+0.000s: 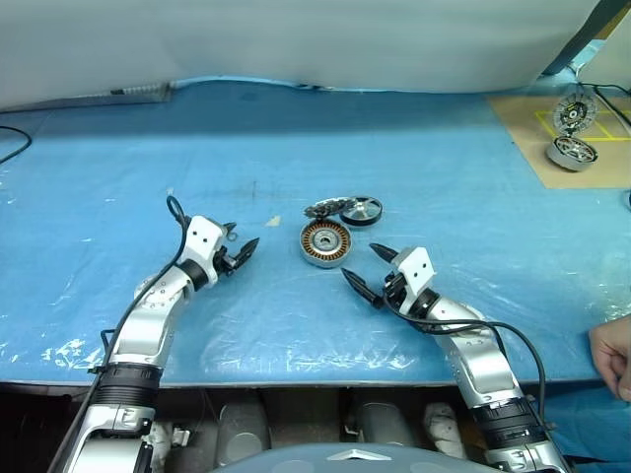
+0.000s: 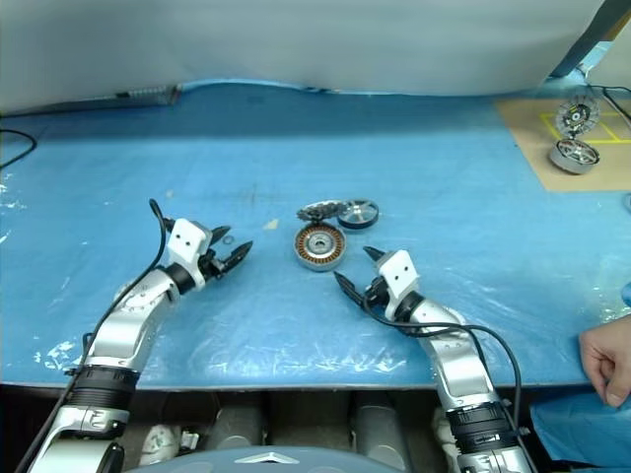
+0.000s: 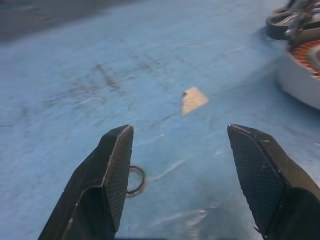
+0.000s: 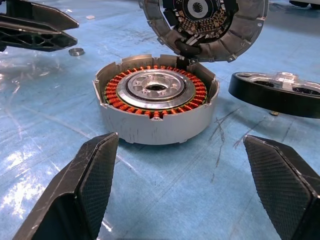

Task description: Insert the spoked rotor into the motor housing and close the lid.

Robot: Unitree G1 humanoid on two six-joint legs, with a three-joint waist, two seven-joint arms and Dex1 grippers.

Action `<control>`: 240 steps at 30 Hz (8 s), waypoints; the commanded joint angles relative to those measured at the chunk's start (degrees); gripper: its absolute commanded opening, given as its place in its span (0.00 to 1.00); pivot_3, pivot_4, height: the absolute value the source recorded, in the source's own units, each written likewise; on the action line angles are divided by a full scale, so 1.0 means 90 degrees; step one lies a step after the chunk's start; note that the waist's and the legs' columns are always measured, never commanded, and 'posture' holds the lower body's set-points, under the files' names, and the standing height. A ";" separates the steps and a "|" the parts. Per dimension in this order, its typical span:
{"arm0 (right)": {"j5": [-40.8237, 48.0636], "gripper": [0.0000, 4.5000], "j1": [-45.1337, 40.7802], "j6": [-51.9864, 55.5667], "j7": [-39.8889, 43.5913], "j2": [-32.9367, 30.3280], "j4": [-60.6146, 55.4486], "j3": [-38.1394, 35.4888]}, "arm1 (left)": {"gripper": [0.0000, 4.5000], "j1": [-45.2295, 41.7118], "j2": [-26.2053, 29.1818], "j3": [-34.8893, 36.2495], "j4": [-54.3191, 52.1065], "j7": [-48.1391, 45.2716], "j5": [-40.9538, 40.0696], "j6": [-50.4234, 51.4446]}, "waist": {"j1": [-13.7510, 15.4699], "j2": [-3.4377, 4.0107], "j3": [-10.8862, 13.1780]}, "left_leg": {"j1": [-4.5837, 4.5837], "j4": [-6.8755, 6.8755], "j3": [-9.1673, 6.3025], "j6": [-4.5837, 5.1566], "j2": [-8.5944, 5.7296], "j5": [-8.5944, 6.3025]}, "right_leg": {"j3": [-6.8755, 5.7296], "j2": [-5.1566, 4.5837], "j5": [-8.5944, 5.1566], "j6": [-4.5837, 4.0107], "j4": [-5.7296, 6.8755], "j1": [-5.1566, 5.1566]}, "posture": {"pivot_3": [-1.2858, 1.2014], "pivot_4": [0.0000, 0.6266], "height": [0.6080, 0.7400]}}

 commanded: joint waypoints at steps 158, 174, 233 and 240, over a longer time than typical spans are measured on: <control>0.0023 0.02 -0.2423 0.4463 -0.0585 -0.0337 -0.1050 0.0974 | 0.00 0.1202 -0.0608 -0.0766 -0.1180 -0.1232 -0.0871 -0.0545 | 0.0006 0.0002 0.0001 | 0.0031 0.0007 0.0002 -0.0004 0.0002 0.0002 | 0.0010 0.0004 0.0002 0.0001 0.0016 -0.0002 | 0.52 0.24 1.00; -0.0290 0.02 -0.2990 0.4398 -0.0780 0.0145 -0.0511 0.1286 | 0.00 0.1235 -0.0658 -0.0776 -0.0767 -0.1349 -0.0854 -0.0911 | 0.0000 0.0002 0.0001 | 0.0036 0.0011 0.0003 -0.0004 0.0001 0.0002 | 0.0011 0.0003 0.0003 0.0000 0.0021 0.0001 | 0.52 0.24 1.00; -0.0407 0.02 -0.2742 0.5107 -0.0420 -0.0465 -0.0925 0.1377 | 0.00 0.0974 -0.0649 -0.0771 -0.0742 -0.1298 -0.0848 -0.0695 | 0.0020 0.0002 0.0001 | 0.0081 0.0012 0.0008 -0.0004 0.0000 0.0001 | 0.0020 0.0003 0.0003 -0.0001 0.0031 0.0030 | 0.52 0.24 1.00; -0.0356 0.02 -0.2785 0.5047 -0.0451 -0.0367 -0.0927 0.1314 | 0.00 0.1028 -0.0640 -0.0773 -0.0895 -0.1264 -0.0842 -0.0593 | 0.0018 0.0002 0.0001 | 0.0081 0.0012 0.0008 -0.0004 0.0000 0.0001 | 0.0021 0.0003 0.0002 -0.0001 0.0031 0.0030 | 0.52 0.24 1.00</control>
